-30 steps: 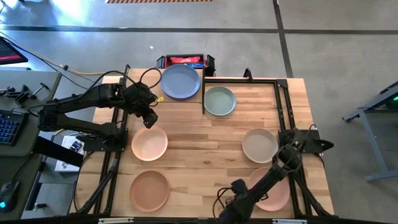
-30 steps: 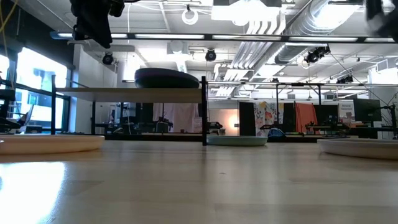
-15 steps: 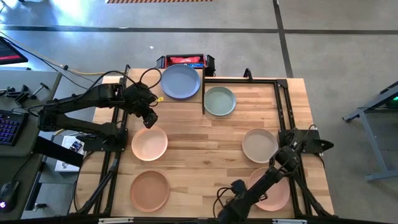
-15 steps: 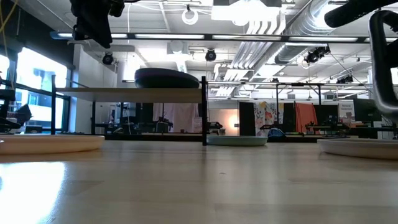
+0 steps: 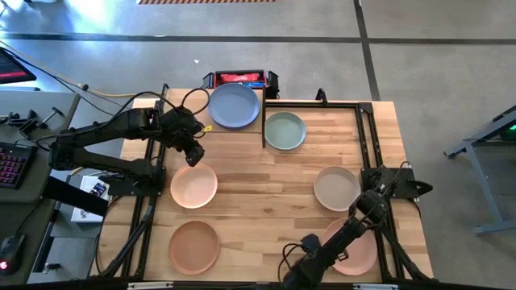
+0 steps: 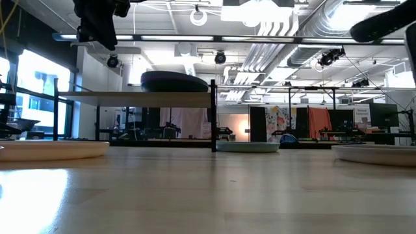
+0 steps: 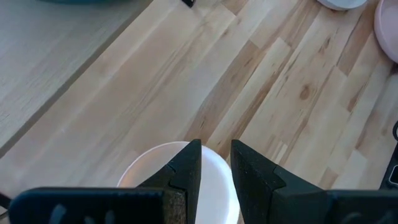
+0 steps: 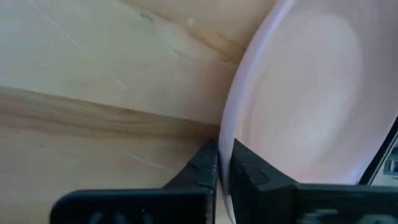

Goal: Place and stack plates onto a shelf
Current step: Stack the light orange plate on top of the blue plate on the shelf

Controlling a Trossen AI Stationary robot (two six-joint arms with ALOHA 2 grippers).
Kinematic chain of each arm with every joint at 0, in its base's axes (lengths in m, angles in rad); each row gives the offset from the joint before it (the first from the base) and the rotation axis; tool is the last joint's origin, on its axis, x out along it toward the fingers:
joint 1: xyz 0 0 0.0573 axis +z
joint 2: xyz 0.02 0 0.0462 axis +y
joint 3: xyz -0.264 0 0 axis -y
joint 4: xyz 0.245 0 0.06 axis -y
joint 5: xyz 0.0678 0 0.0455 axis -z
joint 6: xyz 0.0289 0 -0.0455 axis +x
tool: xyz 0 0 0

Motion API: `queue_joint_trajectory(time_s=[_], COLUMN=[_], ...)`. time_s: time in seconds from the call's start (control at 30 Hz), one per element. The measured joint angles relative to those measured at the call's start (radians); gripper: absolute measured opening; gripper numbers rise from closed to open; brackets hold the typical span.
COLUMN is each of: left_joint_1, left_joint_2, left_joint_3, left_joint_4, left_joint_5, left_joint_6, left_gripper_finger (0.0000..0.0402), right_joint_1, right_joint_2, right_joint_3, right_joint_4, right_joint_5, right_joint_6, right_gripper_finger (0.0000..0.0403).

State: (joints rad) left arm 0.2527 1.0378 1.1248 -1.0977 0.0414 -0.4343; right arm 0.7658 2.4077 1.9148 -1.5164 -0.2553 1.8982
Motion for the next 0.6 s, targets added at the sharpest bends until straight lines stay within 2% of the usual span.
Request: queue_joint_trajectory(time_s=[0.27, 0.6], left_joint_1=[0.000, 0.000], left_joint_2=[0.000, 0.000], left_joint_3=[0.000, 0.000], left_joint_4=[0.000, 0.000], left_joint_5=[0.000, 0.000], left_joint_6=[0.001, 0.001], left_gripper_finger=[0.0076, 0.0076], right_joint_1=[-0.008, -0.041], right_joint_2=[-0.084, -0.267], right_joint_3=[0.000, 0.001], right_joint_4=[-0.054, -0.055], right_joint_5=[0.094, 0.357], right_joint_6=[-0.014, -0.022], right_gripper_finger=[0.0001, 0.0000])
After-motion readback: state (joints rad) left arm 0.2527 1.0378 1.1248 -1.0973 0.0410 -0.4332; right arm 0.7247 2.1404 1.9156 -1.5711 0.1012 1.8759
